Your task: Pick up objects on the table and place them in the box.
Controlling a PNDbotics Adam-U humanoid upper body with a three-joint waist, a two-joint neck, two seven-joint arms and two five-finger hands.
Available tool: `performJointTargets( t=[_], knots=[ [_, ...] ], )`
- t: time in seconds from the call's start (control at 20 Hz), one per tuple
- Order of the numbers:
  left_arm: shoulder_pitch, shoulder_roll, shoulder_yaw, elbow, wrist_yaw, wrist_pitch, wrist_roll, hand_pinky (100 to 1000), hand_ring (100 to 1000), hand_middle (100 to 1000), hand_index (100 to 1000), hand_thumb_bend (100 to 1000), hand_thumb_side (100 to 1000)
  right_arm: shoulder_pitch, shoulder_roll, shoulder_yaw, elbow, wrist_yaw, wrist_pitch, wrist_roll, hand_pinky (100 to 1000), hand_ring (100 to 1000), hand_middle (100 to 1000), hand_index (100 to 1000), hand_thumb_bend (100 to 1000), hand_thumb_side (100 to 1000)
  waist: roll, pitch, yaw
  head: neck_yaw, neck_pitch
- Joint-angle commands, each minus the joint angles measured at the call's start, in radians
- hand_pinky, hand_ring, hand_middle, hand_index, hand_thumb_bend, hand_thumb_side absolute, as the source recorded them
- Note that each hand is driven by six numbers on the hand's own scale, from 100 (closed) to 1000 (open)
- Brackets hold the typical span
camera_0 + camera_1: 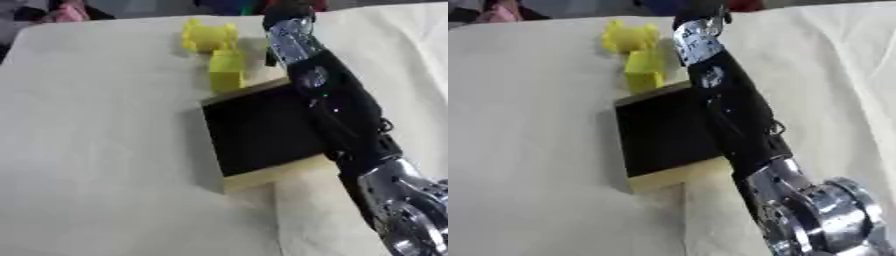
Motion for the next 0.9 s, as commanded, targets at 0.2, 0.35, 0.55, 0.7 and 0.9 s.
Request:
performJointTargets(
  t=[0.2,0.35,0.55,0.7,0.9],
  knots=[
    [-0.009,0.022,0.007,-0.014,-0.001,-0.002,-0.001,707,719,748,945,100,642,-0.009,0.005,-0.008,-0.002,-0.061,0.043,-0.01,503,563,475,628,100,133,0.002,-0.016,0.004,-0.003,-0.004],
    [-0.009,0.022,0.008,-0.014,0.0,-0.002,-0.001,707,718,748,946,100,642,-0.004,0.009,-0.014,-0.015,-0.164,0.056,-0.034,469,520,398,550,100,103,0.003,-0.017,0.003,-0.003,-0.004],
    [-0.008,0.023,0.008,-0.014,0.0,-0.002,-0.001,706,718,748,945,100,643,-0.001,0.009,-0.004,-0.025,-0.286,0.084,-0.093,437,491,319,477,100,100,0.003,-0.018,0.001,-0.004,-0.004],
    [-0.007,0.022,0.007,-0.014,0.0,-0.001,-0.002,706,718,748,945,100,644,-0.001,0.006,0.007,-0.021,-0.33,0.095,-0.14,410,464,248,413,100,100,0.003,-0.019,0.001,-0.004,-0.004],
    [-0.006,0.023,0.008,-0.014,-0.001,-0.001,-0.002,706,718,748,945,100,643,0.006,0.005,0.009,-0.036,-0.37,0.104,-0.212,398,446,203,368,100,100,0.003,-0.02,0.001,-0.003,-0.002]
  ],
)
